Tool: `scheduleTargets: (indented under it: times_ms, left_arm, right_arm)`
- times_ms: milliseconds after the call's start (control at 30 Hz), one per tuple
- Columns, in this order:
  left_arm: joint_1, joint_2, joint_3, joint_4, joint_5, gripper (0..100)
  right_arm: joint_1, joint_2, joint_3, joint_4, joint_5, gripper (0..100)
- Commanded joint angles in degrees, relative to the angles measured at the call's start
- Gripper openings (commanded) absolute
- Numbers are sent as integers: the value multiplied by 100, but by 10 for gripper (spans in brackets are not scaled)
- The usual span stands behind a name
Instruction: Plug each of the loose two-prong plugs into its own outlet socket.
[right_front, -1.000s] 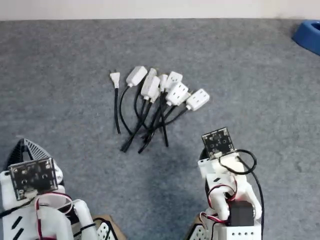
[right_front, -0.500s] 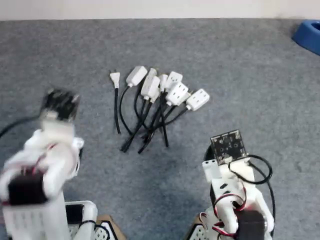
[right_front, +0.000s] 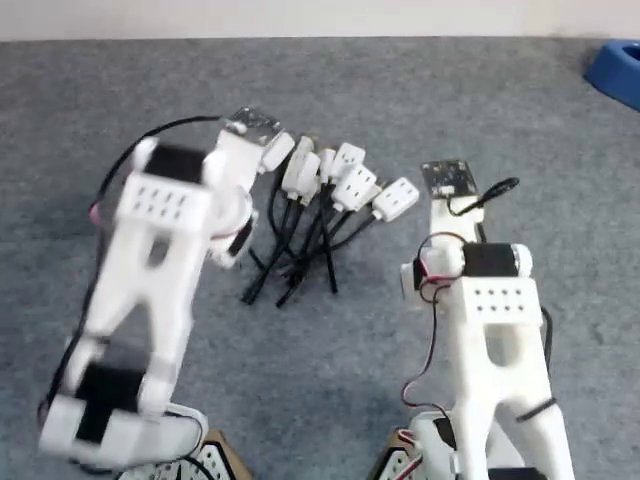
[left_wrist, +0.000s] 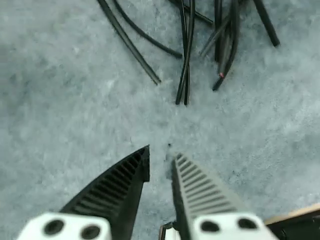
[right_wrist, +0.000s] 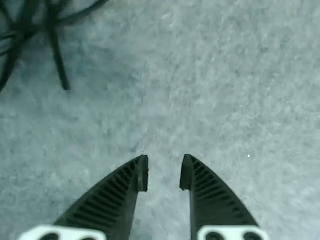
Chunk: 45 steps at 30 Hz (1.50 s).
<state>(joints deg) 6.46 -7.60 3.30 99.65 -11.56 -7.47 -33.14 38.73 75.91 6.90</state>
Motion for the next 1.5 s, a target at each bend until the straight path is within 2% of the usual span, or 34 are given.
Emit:
scheduleTargets:
  times_ms: [0, 300, 800, 1033, 1167, 1333, 1467]
  left_arm:
    - [75, 1578, -1200, 79, 53, 142]
    - [769, 3574, -2730, 79, -105, 162]
    - [611, 4945, -4655, 79, -413, 162]
    - [734, 5253, -6695, 70, -404, 162]
    - [1042, 5587, -7705, 88, -440, 162]
    - [1429, 6044, -7785, 123, -712, 162]
    - [1226, 6114, -7785, 132, -695, 162]
  right_arm:
    - [-31, 57, -136, -233, -123, 120]
    - [347, 48, 752, -875, 70, 120]
    - [426, 40, 1332, -1253, 167, 121]
    - [453, 40, 1349, -1314, 158, 121]
    - [523, 48, 1349, -1314, 158, 121]
    - [1138, 92, 1279, -1982, 167, 121]
    - [892, 251, 1068, -2325, 167, 147]
